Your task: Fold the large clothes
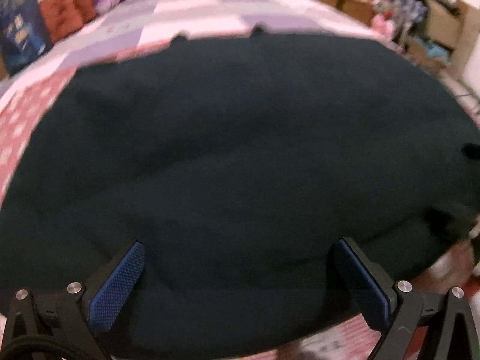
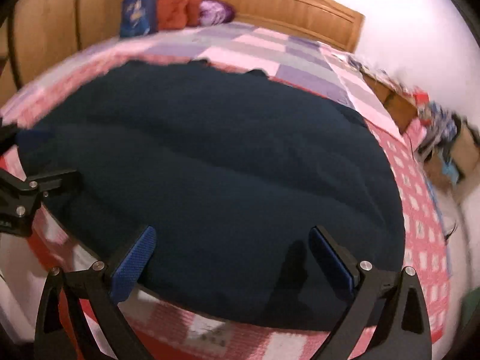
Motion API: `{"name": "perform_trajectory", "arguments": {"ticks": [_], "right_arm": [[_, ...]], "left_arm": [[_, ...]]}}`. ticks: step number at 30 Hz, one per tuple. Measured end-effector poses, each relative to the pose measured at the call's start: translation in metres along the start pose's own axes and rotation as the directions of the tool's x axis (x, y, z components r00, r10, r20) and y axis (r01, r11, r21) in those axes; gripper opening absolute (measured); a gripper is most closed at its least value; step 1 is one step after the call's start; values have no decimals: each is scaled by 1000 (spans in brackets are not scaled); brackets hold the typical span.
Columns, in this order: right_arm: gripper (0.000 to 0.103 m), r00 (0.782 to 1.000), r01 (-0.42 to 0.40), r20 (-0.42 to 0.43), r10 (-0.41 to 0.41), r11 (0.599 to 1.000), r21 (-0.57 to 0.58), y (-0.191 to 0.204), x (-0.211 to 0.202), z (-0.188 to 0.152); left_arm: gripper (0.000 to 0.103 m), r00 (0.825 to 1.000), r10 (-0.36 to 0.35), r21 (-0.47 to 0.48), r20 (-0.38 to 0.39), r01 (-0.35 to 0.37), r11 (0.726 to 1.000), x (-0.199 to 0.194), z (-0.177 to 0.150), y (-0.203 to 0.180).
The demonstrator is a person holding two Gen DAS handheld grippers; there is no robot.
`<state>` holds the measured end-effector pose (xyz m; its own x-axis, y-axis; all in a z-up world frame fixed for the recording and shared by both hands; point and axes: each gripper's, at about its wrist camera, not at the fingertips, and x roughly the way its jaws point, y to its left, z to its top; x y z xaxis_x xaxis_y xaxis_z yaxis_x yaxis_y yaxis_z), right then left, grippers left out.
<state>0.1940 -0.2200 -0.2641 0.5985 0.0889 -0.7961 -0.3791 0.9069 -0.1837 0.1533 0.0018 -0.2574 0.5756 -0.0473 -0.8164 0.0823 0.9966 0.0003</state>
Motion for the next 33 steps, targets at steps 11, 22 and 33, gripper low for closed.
{"name": "perform_trajectory", "arguments": {"ticks": [11,22,33], "right_arm": [[102,895,423,-321,-309,816,395,-218,-5,-94],[102,999,-43,11,41,989,144,-52,43,86],[101,986,123,-142,-84,948,294,-162,111,97]], "left_arm": [[103,968,242,-147,-64,-249,957,-9,-11,133],[100,997,-39,4,68,39,999,44,115,3],[103,984,178,-85,-2,-177,980,95,140,106]]}}
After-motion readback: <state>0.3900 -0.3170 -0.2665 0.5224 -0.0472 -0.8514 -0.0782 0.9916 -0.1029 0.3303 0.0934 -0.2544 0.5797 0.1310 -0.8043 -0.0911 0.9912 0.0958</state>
